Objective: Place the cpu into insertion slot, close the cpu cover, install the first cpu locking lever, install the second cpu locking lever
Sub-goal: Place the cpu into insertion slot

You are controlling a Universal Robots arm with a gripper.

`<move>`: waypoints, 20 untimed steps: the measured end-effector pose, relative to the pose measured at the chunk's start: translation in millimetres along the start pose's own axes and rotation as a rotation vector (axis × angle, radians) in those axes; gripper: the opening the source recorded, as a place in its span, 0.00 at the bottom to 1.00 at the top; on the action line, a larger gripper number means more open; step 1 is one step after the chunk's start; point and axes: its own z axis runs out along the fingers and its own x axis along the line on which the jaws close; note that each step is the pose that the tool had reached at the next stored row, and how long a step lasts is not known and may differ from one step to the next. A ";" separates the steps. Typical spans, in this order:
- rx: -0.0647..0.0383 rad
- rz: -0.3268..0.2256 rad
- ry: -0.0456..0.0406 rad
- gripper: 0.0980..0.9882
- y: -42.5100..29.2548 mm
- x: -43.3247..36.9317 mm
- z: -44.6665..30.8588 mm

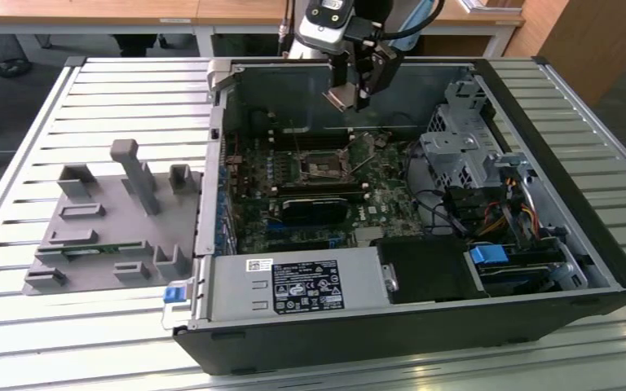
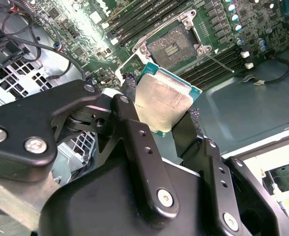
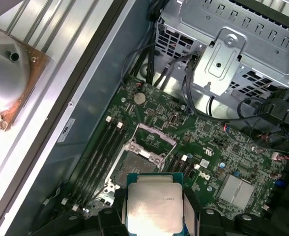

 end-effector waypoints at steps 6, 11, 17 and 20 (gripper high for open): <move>0.000 0.020 -0.0026 0.50 -0.1 0.0 1.1; -0.001 0.063 -0.0064 0.50 -0.1 0.0 1.6; -0.002 0.109 -0.0106 0.50 -0.2 0.0 2.0; -0.002 0.126 -0.0121 0.50 -0.2 0.0 2.2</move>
